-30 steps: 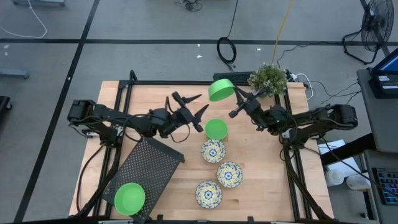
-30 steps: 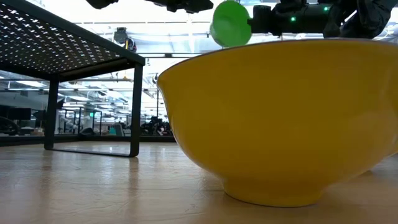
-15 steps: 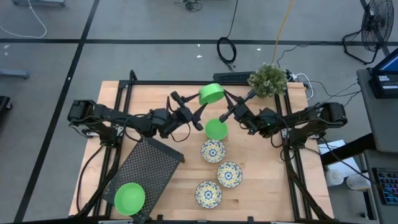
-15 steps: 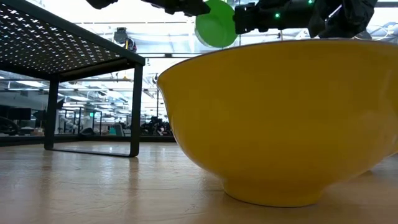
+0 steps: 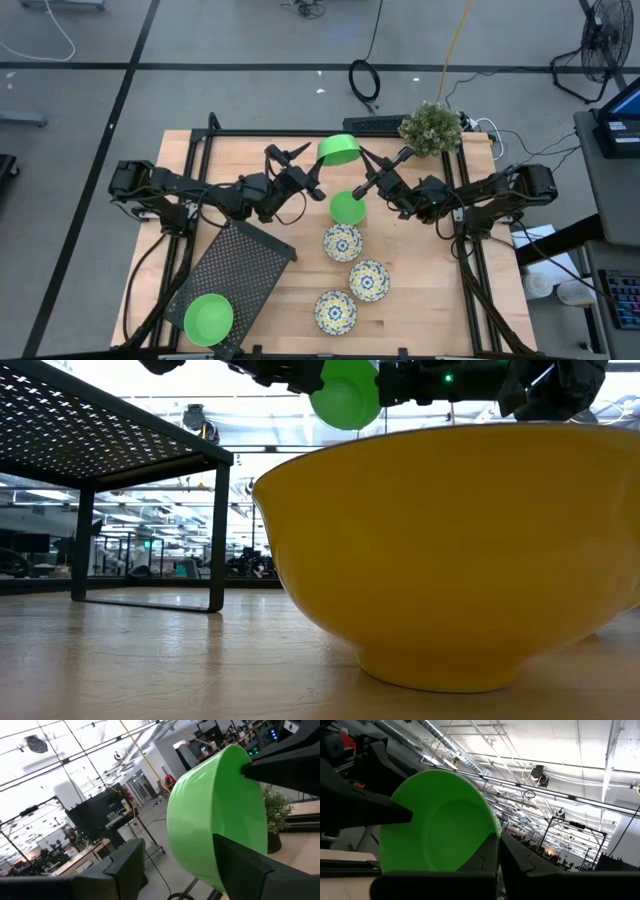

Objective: Pick & Place Mini bowls
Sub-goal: Stack the bottom green bowl on the green bowl on the shelf

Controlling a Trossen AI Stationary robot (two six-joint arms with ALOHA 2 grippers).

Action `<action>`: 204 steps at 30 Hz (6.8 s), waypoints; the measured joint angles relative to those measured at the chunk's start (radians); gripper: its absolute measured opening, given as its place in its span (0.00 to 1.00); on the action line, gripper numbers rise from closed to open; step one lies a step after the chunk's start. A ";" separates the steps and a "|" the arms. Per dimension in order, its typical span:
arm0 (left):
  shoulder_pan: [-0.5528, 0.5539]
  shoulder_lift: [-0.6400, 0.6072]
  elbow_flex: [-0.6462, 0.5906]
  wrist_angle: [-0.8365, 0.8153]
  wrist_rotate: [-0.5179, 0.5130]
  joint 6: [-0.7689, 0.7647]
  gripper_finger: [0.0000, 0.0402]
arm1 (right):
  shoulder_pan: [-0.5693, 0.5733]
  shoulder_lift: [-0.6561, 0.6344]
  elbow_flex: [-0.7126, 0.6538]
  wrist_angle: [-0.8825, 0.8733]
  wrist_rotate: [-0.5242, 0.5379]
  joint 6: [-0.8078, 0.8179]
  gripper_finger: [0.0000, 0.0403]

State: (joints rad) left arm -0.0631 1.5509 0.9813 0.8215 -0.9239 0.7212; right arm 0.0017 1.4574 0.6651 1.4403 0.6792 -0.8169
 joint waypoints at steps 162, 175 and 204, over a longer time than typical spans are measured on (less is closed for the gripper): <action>-0.467 -0.055 1.099 -2.392 0.963 -1.675 0.01 | -0.022 -0.273 -0.002 -0.617 0.053 0.481 0.49; -0.626 -0.051 1.009 -2.391 0.899 -2.083 0.01 | -0.076 -0.273 -0.002 -0.437 0.050 0.300 0.49; -1.060 -0.050 0.735 -2.393 0.781 -3.020 0.01 | -0.187 -0.273 -0.002 -0.391 -0.211 0.360 0.49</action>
State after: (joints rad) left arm -1.1236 1.5008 1.7164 -1.5711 -0.1428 -2.2987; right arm -0.1848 1.1843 0.6636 1.0494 0.4683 -0.4568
